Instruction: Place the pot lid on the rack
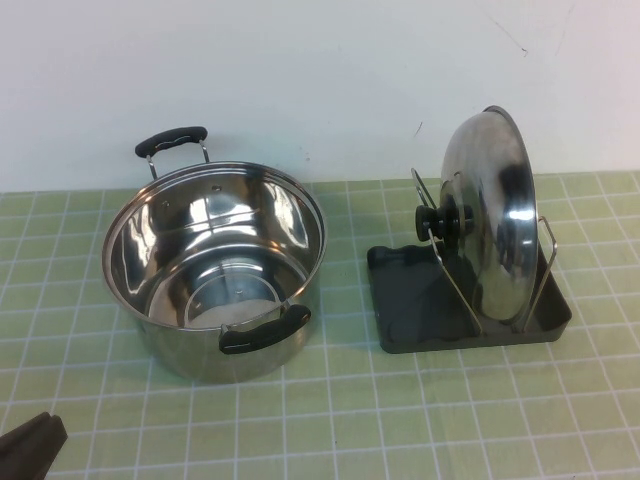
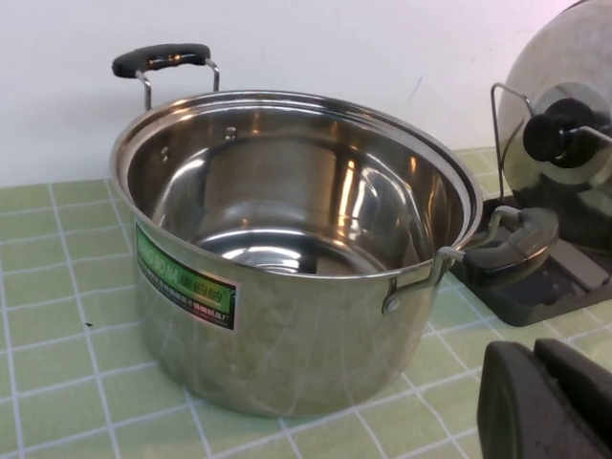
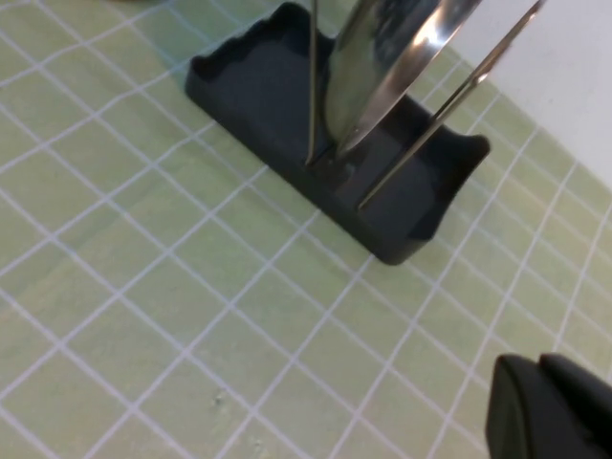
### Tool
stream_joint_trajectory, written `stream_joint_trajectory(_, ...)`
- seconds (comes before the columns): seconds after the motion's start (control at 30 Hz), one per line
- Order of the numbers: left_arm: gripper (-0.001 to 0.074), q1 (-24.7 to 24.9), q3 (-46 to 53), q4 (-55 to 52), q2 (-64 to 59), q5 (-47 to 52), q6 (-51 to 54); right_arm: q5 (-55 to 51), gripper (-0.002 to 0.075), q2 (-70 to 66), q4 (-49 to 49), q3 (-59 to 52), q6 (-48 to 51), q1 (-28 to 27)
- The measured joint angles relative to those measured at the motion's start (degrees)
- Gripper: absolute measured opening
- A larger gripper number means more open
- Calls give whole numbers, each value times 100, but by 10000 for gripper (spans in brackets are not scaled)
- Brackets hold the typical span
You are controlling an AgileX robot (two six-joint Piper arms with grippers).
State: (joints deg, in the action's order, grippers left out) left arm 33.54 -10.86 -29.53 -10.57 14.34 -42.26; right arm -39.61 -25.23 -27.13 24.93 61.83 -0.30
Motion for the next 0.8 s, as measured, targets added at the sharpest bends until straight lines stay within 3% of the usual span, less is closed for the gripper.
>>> stream_joint_trajectory(0.33, -2, 0, 0, -103, 0, 35, 0, 0, -1, 196, -752, -277, 0, 0)
stream_joint_trajectory(0.8, -2, 0, 49, -129, 0, -7, 0, 0, -1, 196, -793, -277, 0, 0)
